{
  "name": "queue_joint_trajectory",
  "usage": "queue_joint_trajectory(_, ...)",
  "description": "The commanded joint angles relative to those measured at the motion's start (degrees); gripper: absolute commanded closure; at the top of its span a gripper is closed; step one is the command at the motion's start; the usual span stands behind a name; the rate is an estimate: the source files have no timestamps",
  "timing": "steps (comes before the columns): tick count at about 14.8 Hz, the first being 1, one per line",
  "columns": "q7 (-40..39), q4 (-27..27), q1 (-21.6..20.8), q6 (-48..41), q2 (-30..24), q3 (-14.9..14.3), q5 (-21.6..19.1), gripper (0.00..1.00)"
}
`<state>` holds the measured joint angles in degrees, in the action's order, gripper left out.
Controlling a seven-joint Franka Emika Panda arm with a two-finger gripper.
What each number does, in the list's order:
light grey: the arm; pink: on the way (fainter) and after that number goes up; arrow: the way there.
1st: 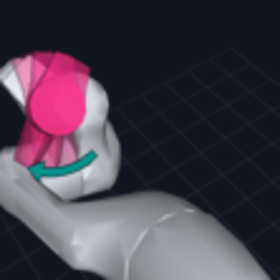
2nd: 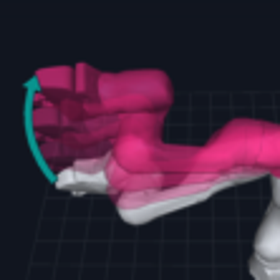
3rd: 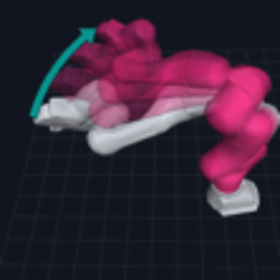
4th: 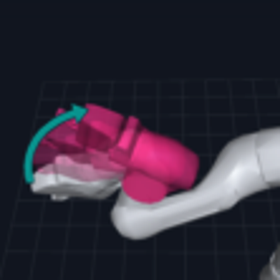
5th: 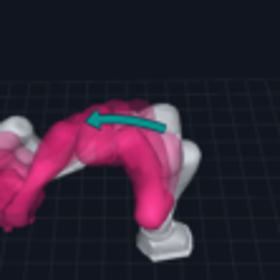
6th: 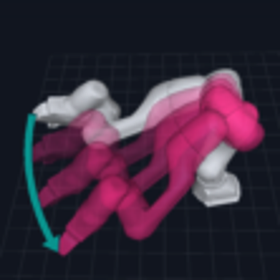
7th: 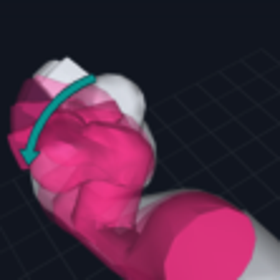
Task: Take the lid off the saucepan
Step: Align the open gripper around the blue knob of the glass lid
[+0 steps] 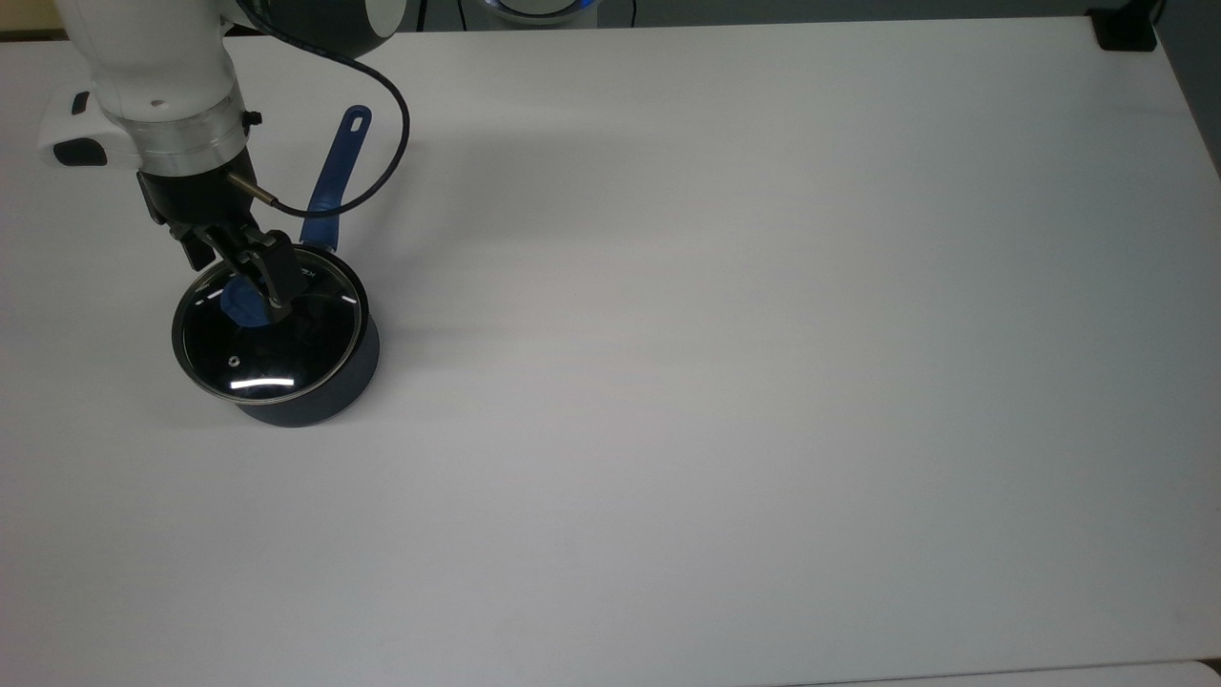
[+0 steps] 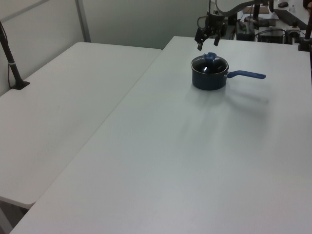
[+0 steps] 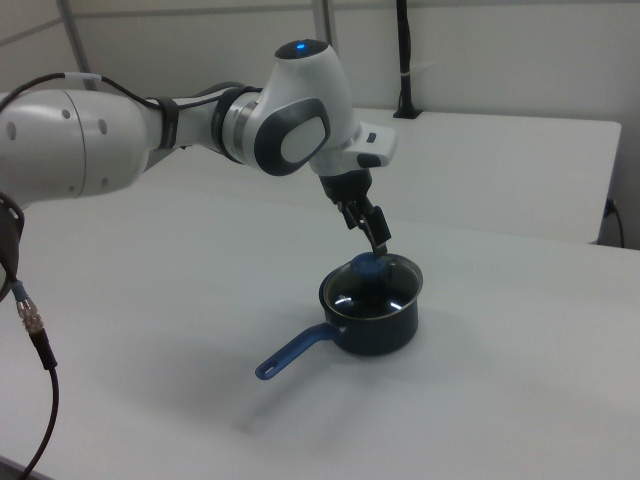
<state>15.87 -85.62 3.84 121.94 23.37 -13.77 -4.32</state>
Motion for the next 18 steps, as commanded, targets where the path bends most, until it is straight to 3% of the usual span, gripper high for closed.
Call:
queue_joint_trajectory(1, -1.3, -0.8, -0.8, -1.7, -0.6, -0.4, 0.8, 0.0)
queue_joint_trajectory(18, -2.7, -1.7, -1.0, -1.6, 1.6, -0.3, 1.3, 0.04)
